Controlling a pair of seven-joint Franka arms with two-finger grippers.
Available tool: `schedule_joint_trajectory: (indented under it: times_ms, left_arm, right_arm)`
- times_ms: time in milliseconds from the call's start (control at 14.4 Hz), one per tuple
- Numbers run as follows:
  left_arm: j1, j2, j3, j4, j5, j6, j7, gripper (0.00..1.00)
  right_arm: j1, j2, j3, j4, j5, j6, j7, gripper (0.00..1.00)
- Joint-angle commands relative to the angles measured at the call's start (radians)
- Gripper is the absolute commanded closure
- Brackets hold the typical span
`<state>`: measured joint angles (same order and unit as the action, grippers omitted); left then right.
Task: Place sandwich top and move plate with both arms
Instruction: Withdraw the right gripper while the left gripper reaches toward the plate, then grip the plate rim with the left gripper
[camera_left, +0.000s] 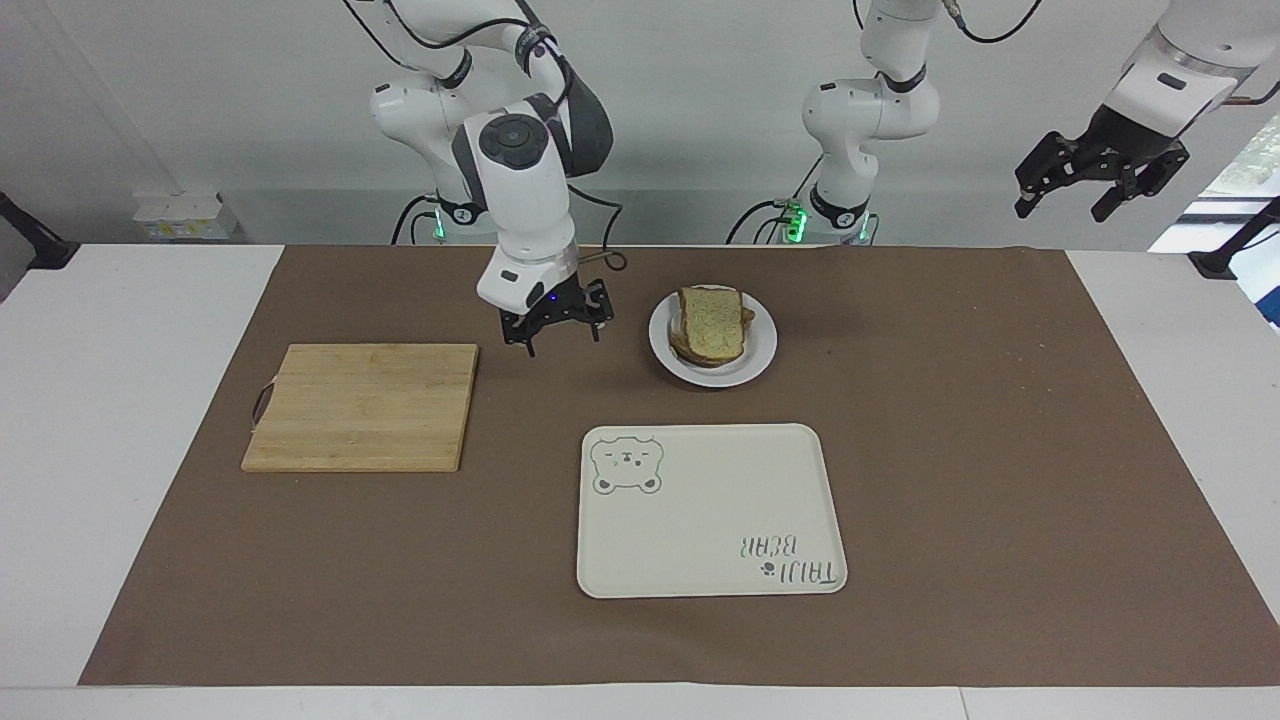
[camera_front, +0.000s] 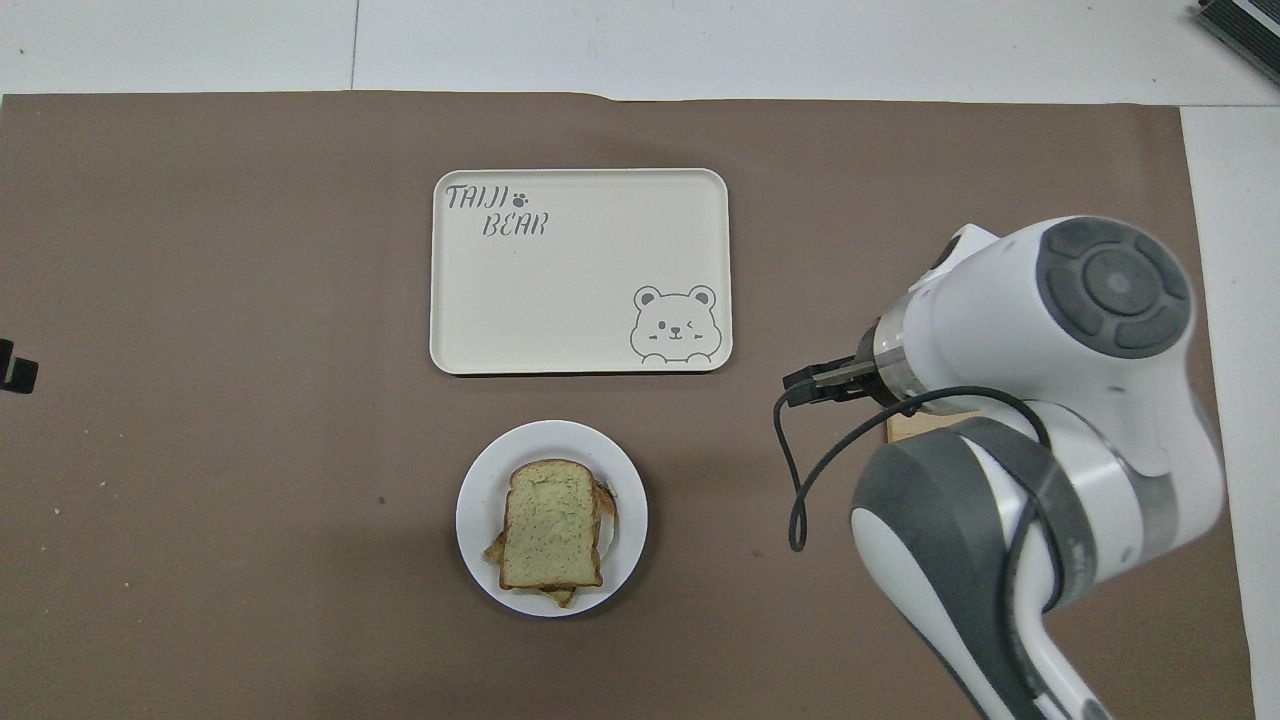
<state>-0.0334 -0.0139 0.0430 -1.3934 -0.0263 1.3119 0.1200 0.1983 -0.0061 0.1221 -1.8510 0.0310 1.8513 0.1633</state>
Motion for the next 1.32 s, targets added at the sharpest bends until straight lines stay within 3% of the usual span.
schedule_joint_trajectory:
  times_ms: [0,278,765,974,1253]
  left_arm:
    - [-0.014,-0.030,-0.029,-0.038,-0.004,-0.007,-0.005,0.00]
    - [-0.029,-0.060,-0.034,-0.157,-0.141,0.076,0.010,0.00]
    - [-0.193,-0.139,-0.034,-0.605,-0.305,0.487,0.153,0.00]
    - [-0.266,-0.136,-0.034,-0.735,-0.339,0.627,0.176,0.00]
    - [-0.275,-0.103,-0.034,-0.858,-0.385,0.720,0.286,0.00]
  right_arm:
    - [-0.075,-0.066,0.014,0.025,-0.020,-0.078,-0.007,0.00]
    - [-0.129,-0.087,0.001,0.081,-0.020,-0.164,-0.007,0.00]
    - [-0.163,-0.170,-0.119,0.101,-0.034,-0.274,-0.008,0.00]
    - [-0.169,-0.183,-0.136,0.156,-0.114,-0.305,-0.120,0.00]
    - [-0.177,-0.175,-0.168,0.176,-0.106,-0.325,-0.154,0.00]
